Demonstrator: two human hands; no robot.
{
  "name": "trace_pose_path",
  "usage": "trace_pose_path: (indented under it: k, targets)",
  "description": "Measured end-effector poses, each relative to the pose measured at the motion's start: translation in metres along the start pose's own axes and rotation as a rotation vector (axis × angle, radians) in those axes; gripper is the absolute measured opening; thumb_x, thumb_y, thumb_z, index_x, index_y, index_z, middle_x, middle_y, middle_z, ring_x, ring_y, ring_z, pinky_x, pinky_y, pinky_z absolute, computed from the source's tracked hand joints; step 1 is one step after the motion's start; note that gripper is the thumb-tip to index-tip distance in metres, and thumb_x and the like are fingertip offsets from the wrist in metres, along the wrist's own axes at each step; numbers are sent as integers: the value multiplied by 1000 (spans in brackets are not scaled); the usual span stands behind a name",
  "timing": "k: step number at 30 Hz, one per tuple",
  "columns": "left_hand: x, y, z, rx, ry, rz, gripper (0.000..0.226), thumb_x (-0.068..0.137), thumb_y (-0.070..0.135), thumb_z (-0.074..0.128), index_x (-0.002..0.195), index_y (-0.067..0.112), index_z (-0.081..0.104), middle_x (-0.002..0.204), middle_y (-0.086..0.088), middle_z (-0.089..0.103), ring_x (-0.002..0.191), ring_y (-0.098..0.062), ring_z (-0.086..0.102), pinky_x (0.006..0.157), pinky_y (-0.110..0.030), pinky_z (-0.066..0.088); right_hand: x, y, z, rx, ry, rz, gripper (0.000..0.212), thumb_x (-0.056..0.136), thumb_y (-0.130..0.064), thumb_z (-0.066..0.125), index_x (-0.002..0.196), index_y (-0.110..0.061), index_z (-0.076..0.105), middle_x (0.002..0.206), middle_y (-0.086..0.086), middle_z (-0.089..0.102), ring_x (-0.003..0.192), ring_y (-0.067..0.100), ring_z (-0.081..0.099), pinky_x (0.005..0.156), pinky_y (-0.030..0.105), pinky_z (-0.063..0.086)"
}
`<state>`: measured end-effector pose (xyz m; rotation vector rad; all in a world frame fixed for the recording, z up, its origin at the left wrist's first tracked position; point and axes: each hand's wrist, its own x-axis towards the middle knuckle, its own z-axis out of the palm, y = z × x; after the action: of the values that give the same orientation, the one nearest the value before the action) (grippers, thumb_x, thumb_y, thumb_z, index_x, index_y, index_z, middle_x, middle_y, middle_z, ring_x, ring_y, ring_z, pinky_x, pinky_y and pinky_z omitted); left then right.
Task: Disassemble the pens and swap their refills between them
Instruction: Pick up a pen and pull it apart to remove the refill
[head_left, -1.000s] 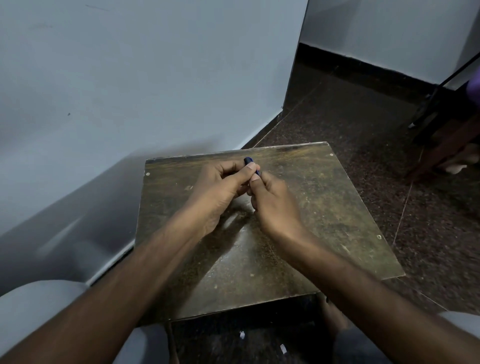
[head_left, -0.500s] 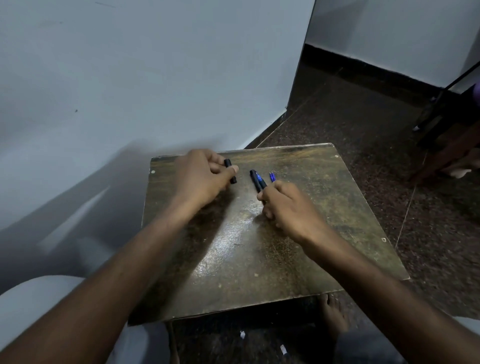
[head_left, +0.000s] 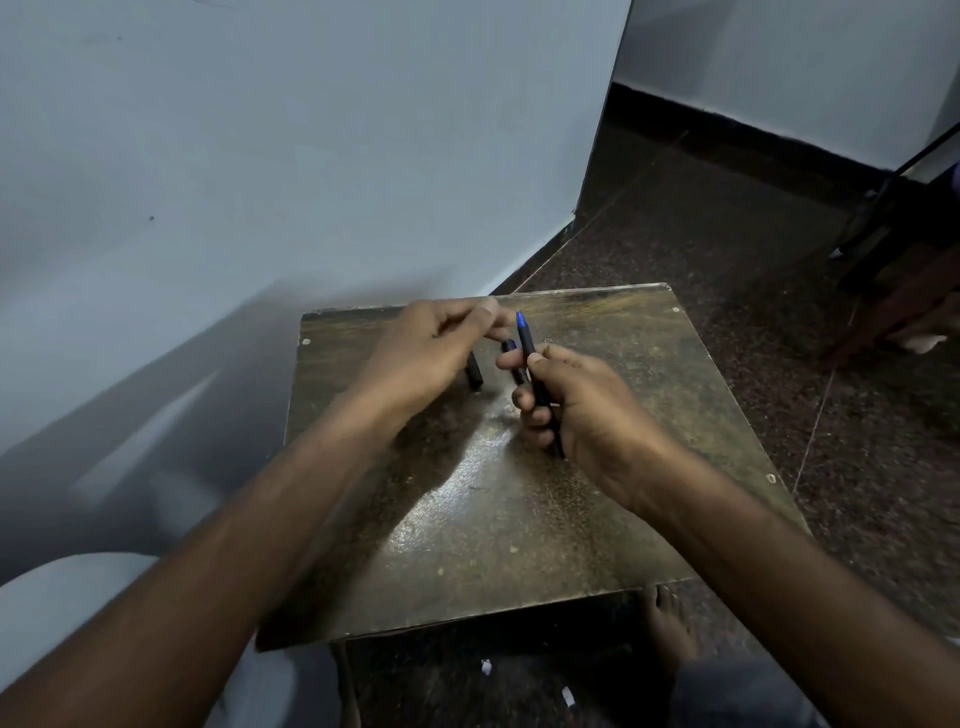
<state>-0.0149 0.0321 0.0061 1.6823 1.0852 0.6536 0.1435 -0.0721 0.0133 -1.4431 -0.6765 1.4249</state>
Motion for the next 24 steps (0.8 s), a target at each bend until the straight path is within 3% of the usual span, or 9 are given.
trace_pose_path:
  k: [3, 5, 8, 12, 15, 18, 22, 24]
  targets:
    - [-6, 7, 6, -380, -197, -79, 33, 115, 37, 56, 124, 21, 83, 115, 4, 86, 70, 1, 71, 54, -12, 48, -3, -4, 7, 106, -74, -11, 31, 115, -13, 38, 116, -2, 67, 70, 3, 56, 54, 8, 45, 53, 25, 35]
    - [-8, 11, 8, -504, -216, -66, 29, 114, 27, 58, 123, 15, 83, 111, 0, 87, 62, 0, 70, 55, -13, 55, -6, -6, 7, 142, -162, -24, 29, 116, -12, 40, 116, 0, 67, 75, 5, 64, 59, 10, 55, 56, 25, 47]
    - [-7, 13, 3, -492, -190, -27, 22, 108, 29, 67, 103, 27, 89, 100, 1, 87, 65, -2, 71, 67, -18, 60, -8, -5, 3, 122, -270, -67, 25, 114, -10, 48, 114, 2, 70, 88, 11, 79, 75, 16, 77, 74, 29, 66]
    - [-9, 13, 3, -468, -161, 1, 16, 90, 39, 78, 95, 30, 90, 98, 0, 88, 74, -23, 69, 64, -25, 59, -3, -3, -3, -7, -219, -116, 18, 105, -6, 65, 114, 7, 73, 94, 15, 85, 85, 22, 84, 85, 39, 70]
    - [-9, 9, 9, -444, -71, 55, 10, 95, 29, 80, 99, 24, 89, 92, 2, 88, 83, -6, 81, 70, -13, 59, -3, 0, -5, -138, -85, -183, 18, 94, -11, 82, 104, 4, 78, 92, 18, 86, 81, 28, 85, 76, 41, 71]
    - [-9, 8, 12, -485, -41, 51, 11, 98, 24, 80, 104, 19, 88, 97, -1, 88, 92, -6, 82, 78, -17, 61, -4, -2, -4, -238, 24, -284, 22, 90, -21, 88, 95, -1, 80, 84, 17, 85, 74, 28, 85, 67, 38, 69]
    - [-9, 11, 10, -468, -49, 19, 15, 103, 23, 76, 111, 15, 86, 98, 4, 88, 89, 3, 81, 69, -6, 55, -4, -5, -10, -190, -108, -218, 30, 111, -23, 62, 116, 3, 77, 102, 22, 84, 90, 26, 83, 84, 37, 69]
    - [-9, 10, 8, -469, -68, -3, 20, 102, 24, 77, 115, 13, 86, 101, 2, 88, 92, 0, 82, 70, -7, 56, -3, -5, -15, -188, -116, -211, 25, 109, -17, 63, 118, 3, 76, 105, 21, 85, 94, 25, 83, 87, 35, 69]
